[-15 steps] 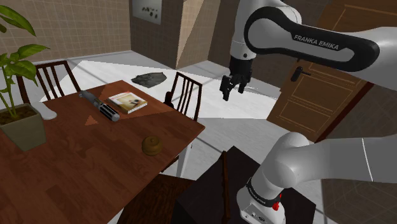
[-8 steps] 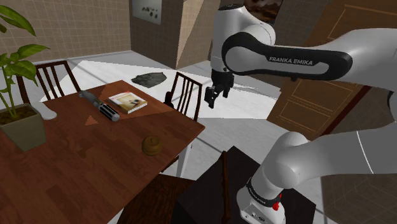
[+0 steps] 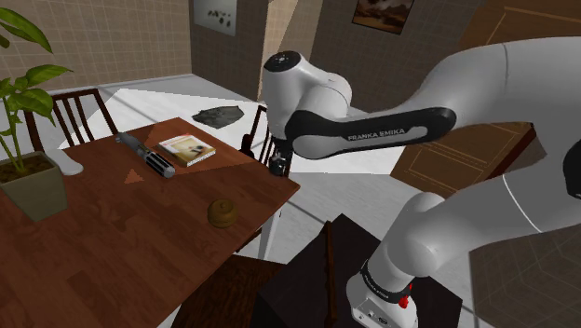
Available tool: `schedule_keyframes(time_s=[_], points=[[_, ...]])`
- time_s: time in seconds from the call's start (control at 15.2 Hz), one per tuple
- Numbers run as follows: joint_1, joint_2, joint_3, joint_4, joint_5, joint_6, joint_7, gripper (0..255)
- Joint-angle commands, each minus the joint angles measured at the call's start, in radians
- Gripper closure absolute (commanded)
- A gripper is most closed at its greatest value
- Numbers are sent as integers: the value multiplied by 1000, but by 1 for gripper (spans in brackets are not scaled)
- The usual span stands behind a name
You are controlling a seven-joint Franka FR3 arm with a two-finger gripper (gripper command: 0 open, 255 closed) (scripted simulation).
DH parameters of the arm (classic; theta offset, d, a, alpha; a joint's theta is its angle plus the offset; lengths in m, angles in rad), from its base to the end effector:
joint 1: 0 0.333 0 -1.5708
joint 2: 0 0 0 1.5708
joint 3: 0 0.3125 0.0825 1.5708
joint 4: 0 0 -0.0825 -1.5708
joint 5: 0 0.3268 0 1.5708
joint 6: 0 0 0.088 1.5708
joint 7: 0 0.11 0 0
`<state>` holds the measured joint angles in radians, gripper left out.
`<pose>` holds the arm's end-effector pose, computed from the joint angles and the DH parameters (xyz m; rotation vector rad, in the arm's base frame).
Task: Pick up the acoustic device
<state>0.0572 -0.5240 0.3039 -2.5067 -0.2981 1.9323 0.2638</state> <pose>0.3169 0.1057 0.4731 2.7015 0.2307 0.0652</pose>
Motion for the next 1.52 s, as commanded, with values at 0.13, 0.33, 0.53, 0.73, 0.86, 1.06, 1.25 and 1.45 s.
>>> schedule_keyframes(time_s=[0.13,0.33,0.53,0.73,0.86,1.06,1.25,1.45], points=[[-14,136,87,0,-123,114,80,0],[-35,254,153,19,-248,173,165,0],[-53,388,212,53,-404,199,268,0],[-53,535,249,103,-580,187,378,0],[-35,637,256,141,-696,161,445,0],[10,787,243,205,-857,110,524,0],[68,929,213,272,-998,55,577,0],[124,1052,178,338,-1111,9,607,0]])
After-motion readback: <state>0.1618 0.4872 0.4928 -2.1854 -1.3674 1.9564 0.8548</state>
